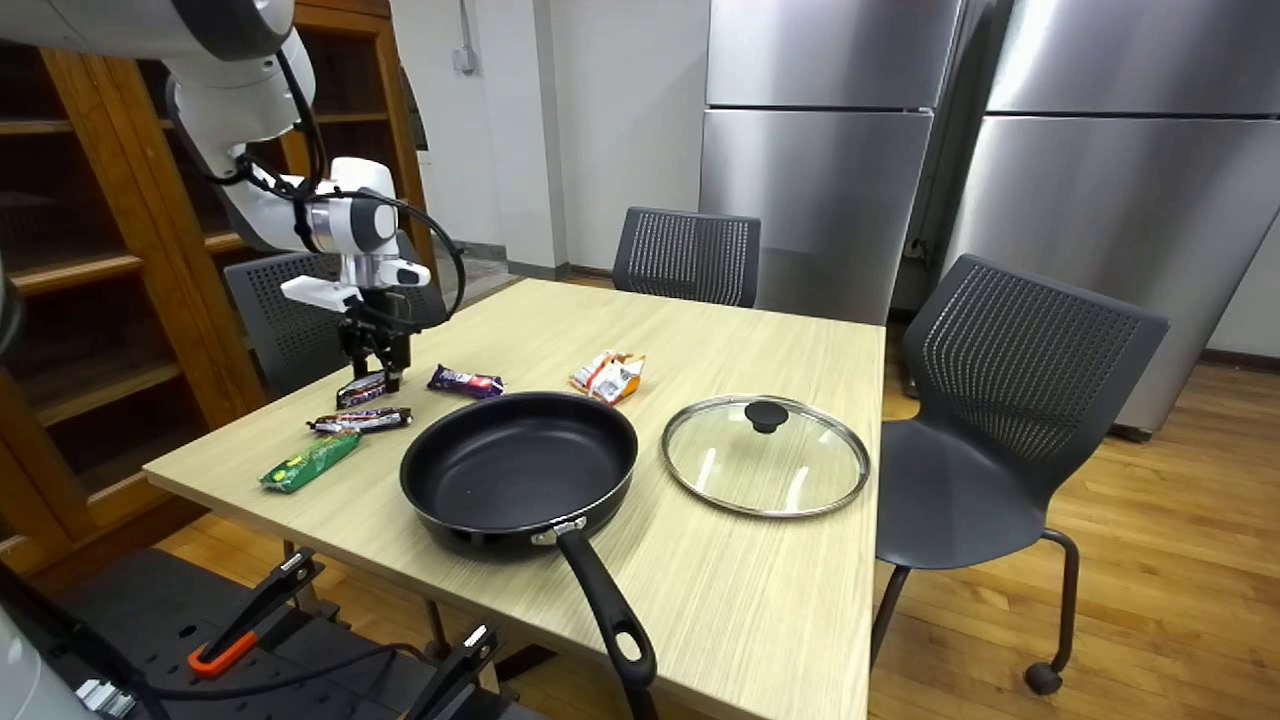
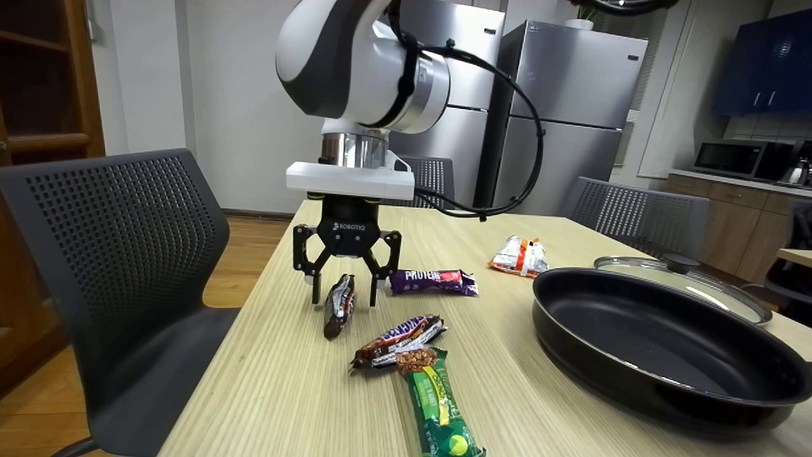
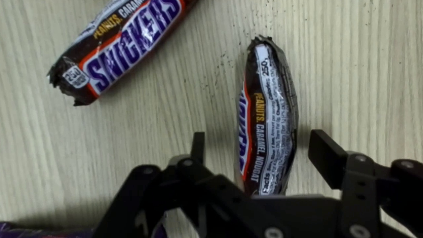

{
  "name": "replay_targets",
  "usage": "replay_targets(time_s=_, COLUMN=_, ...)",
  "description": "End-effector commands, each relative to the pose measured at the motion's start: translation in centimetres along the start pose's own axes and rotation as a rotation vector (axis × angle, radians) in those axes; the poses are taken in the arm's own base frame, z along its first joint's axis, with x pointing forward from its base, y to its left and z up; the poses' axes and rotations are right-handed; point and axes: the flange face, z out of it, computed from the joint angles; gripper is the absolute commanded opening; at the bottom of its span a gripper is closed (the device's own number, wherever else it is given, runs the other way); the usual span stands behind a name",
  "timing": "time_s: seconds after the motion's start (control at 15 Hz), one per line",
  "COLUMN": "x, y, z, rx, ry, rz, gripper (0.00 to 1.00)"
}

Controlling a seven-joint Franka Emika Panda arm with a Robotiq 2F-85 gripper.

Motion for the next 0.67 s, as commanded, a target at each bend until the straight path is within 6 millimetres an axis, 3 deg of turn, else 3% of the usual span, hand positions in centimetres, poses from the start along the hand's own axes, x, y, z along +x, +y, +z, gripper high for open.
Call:
replay_targets(time_s=0.0, x=0.59, y=-0.53, z=-0.49, rx=0.004, ry=-0.019, rz=0.004, gripper=0.51)
replay_targets(time_s=0.4, x=0.84, y=-0.63, z=-0.81, rx=0.002, ry=-0.015, rz=0.003, gripper=0.03)
replay_targets(time_s=0.6, x=0.83, y=-0.70, z=-0.98, rx=0.000, ry=-0.015, rz=0.002, gripper=0.03)
